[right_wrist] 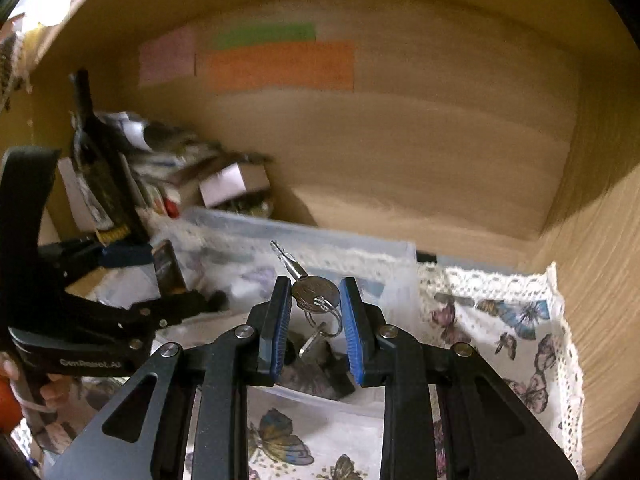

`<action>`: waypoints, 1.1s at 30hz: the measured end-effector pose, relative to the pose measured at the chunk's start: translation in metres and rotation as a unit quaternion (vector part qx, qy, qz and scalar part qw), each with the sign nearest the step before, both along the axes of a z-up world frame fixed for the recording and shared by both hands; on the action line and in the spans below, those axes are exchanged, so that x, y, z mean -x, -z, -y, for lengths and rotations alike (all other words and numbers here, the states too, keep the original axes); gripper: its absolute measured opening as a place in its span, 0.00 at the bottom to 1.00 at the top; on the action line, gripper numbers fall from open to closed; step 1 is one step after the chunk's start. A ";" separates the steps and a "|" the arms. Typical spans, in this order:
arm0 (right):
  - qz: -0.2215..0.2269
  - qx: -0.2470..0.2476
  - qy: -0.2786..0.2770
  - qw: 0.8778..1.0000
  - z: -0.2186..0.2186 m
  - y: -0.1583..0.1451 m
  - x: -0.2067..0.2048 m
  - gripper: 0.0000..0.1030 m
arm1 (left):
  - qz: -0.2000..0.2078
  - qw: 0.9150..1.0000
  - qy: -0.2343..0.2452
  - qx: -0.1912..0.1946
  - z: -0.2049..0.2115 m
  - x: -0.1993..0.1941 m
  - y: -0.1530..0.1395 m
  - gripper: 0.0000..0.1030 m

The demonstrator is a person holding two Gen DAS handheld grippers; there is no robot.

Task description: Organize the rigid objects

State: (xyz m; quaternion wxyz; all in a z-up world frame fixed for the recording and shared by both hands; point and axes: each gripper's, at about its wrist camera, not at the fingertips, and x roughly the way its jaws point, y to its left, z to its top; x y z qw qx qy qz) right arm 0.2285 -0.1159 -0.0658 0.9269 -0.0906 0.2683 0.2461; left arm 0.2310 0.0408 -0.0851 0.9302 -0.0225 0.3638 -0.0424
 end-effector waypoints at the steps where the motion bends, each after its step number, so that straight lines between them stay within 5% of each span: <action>1: -0.007 0.005 0.003 1.000 0.000 0.005 -0.004 0.22 | -0.003 1.000 0.001 0.000 0.001 -0.002 0.002 0.80; 10: -0.053 0.031 0.008 0.998 -0.002 0.030 -0.022 0.22 | -0.028 1.000 0.007 0.000 0.005 -0.015 0.011 0.81; 18: -0.050 0.027 0.005 0.998 -0.002 0.023 -0.016 0.24 | -0.019 1.000 0.003 0.008 0.002 -0.005 -0.001 0.87; 33: 0.083 -0.047 -0.007 0.995 0.031 -0.055 0.075 0.60 | 0.112 0.994 -0.011 0.011 0.005 0.088 -0.069 0.97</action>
